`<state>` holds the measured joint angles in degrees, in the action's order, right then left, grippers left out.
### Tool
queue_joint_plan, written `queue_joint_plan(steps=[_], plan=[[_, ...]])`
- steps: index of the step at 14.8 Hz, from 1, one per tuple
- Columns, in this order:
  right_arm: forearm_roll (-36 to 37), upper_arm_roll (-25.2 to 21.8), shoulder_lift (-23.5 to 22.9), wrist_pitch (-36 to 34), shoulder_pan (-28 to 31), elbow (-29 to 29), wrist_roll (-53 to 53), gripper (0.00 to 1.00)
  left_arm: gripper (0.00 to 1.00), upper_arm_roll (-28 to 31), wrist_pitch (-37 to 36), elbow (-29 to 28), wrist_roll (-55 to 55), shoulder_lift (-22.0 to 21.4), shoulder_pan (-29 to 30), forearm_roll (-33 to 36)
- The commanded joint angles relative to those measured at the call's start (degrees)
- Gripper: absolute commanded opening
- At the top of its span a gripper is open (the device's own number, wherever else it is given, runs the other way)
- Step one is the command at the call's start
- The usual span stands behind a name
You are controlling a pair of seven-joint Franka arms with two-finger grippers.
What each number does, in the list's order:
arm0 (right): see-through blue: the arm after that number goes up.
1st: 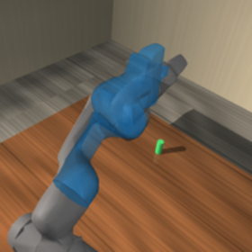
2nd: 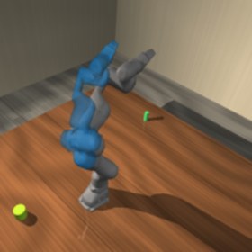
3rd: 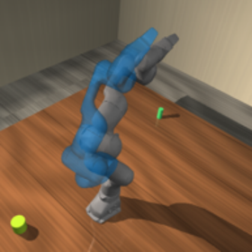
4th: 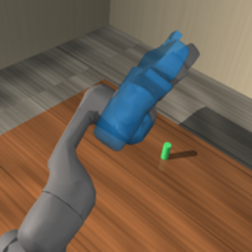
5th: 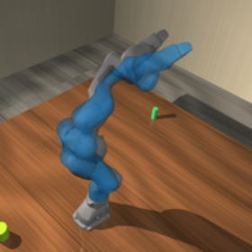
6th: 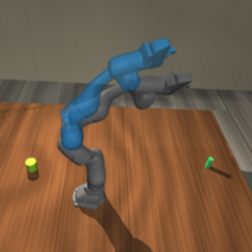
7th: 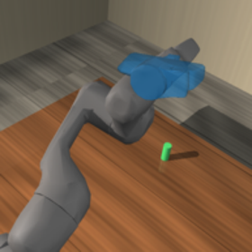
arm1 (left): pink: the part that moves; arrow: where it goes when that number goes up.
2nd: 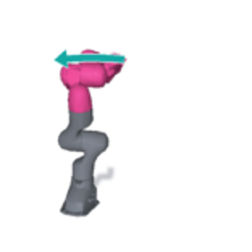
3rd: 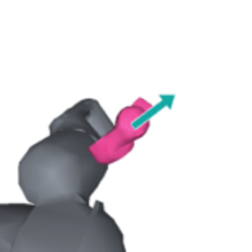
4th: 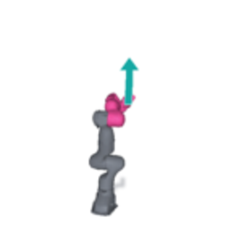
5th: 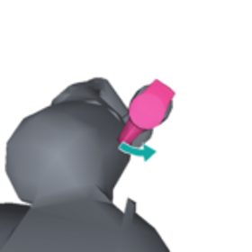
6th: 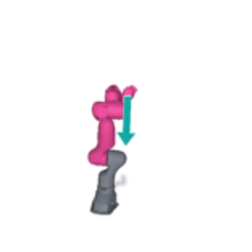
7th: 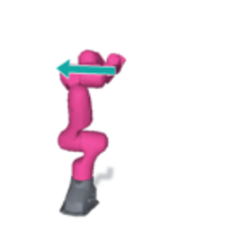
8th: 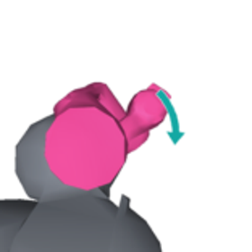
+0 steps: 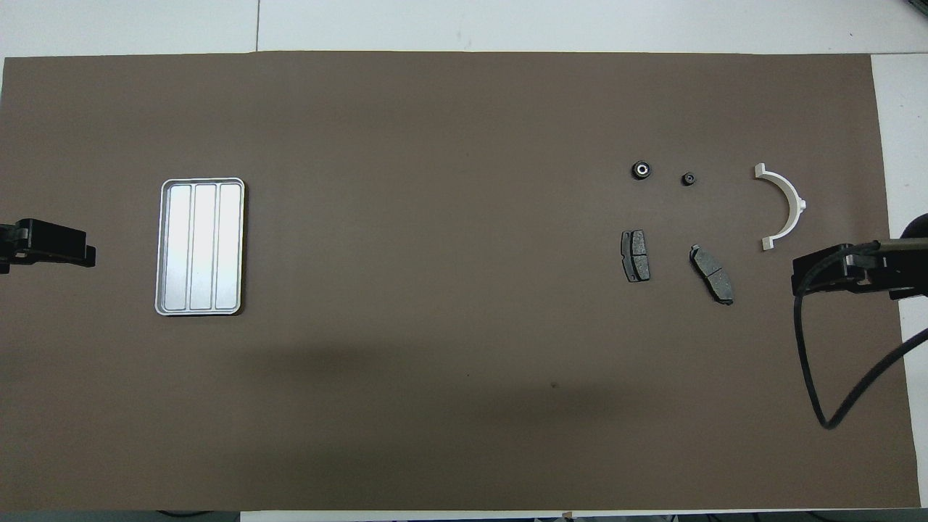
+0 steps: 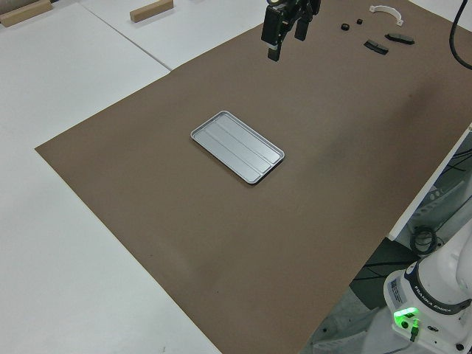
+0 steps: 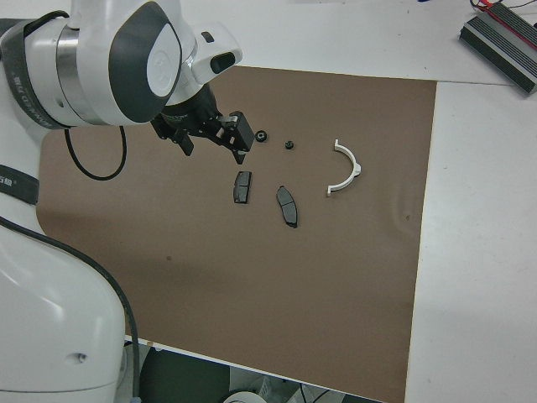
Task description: Place bearing gear from tray to pile
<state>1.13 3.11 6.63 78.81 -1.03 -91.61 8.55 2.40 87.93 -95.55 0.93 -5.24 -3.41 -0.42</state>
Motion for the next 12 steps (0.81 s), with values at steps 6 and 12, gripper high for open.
queue_joint_plan(steps=[6, 12], plan=[[-0.6, 0.0, -1.1, 4.2, 0.9, -0.3, -1.0, 1.0, 1.0, 0.3, -0.1, -0.9, -0.2, -1.2, -0.5, -0.2], [-0.6, 0.4, -0.2, 4.2, 0.8, -0.7, -0.9, 1.0, 1.0, 0.3, -0.1, -0.9, -0.2, -1.2, -0.5, -0.2]])
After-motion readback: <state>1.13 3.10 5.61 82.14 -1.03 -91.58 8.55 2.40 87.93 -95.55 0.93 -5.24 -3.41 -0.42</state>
